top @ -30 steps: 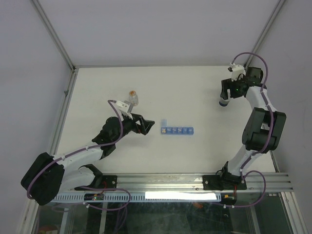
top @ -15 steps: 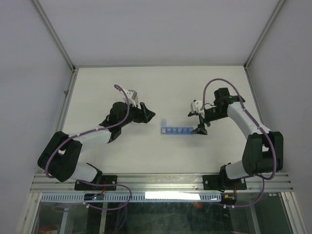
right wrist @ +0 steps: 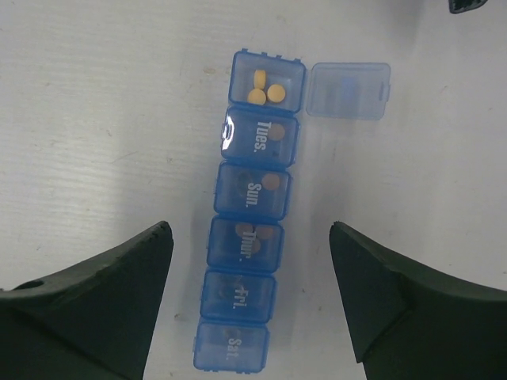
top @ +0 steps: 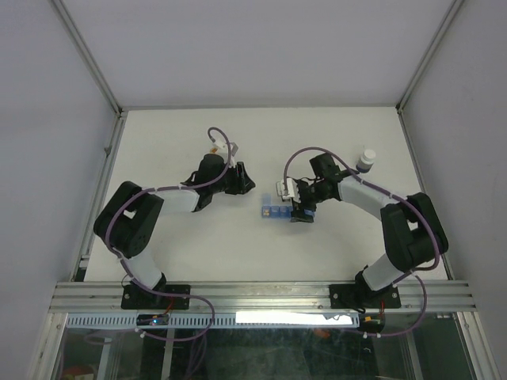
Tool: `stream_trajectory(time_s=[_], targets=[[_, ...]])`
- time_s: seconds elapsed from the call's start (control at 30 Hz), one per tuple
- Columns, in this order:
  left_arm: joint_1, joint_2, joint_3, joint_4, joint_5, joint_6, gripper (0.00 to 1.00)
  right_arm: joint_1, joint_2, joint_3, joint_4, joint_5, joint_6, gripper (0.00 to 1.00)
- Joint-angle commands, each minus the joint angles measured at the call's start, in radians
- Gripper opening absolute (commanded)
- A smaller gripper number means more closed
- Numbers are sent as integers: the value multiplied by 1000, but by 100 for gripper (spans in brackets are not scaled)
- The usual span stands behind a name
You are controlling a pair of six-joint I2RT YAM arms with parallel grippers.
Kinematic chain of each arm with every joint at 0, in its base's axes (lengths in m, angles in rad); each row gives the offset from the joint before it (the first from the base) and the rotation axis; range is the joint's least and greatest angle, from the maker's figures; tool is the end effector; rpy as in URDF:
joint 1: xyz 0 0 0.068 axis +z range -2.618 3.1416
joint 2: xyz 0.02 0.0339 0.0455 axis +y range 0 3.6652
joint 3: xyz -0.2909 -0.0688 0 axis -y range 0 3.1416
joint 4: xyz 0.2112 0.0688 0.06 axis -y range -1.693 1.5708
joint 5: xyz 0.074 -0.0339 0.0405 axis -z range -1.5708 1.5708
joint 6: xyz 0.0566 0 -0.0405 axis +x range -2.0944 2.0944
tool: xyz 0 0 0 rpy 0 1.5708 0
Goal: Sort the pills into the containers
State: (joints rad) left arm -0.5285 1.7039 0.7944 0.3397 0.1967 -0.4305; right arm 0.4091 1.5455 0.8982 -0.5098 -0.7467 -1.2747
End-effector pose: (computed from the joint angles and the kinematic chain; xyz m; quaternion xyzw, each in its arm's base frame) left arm 0.2921 -0.1834 0.2021 0.0898 0.8697 -0.2967 0.3839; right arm 0.2267 0.1402 0.2190 -0.7296 0.5511 0.2438 0.3233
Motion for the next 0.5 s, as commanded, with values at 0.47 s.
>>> stream_trajectory(time_s=[0.47], targets=[[-6,180,126,46,213,-27,32,52,106,59,55,105,89,66]])
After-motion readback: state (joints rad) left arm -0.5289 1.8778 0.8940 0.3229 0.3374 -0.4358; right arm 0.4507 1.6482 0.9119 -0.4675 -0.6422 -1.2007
